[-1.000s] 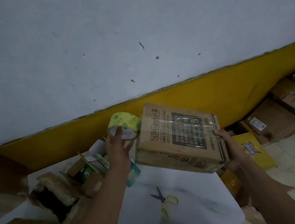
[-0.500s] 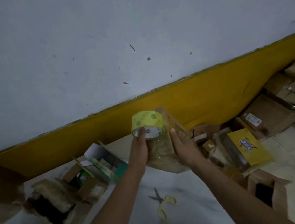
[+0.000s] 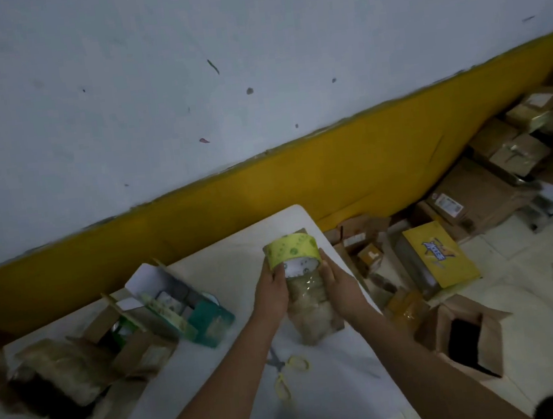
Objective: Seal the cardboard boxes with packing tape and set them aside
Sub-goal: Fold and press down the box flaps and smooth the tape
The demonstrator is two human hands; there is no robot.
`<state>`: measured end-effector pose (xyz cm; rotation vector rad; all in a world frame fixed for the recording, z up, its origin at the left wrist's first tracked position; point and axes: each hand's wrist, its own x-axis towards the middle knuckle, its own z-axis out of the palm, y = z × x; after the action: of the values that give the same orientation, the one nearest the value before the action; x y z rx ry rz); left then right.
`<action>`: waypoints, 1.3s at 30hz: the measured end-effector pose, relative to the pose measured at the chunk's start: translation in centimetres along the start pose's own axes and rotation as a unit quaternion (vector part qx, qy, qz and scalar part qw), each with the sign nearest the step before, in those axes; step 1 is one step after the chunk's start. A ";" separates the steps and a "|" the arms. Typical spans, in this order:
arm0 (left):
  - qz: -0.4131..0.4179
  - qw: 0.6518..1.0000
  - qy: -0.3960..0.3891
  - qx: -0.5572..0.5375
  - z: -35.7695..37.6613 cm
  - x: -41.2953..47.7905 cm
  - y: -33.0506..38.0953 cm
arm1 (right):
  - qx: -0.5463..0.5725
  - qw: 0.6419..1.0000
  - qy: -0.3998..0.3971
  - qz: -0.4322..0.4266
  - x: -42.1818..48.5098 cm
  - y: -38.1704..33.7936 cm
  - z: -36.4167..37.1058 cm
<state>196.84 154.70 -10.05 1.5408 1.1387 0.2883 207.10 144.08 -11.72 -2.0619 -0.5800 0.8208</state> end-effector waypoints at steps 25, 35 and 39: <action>0.000 0.952 0.074 0.296 -1.8 -1.9 -7.1 | -0.399 0.910 0.031 -0.108 0.7 -1.3 1.7; 0.212 0.936 0.030 0.278 -6.9 -0.8 -2.7 | -0.094 0.995 -0.007 0.006 2.1 -2.9 -2.3; 0.240 0.869 0.114 0.418 -13.8 0.8 -2.7 | 0.184 0.979 -0.025 0.079 1.3 -4.0 -9.5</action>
<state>186.13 163.57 -8.12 2.6335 1.1008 0.3326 214.40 142.20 -4.60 -1.7652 -0.2673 0.9926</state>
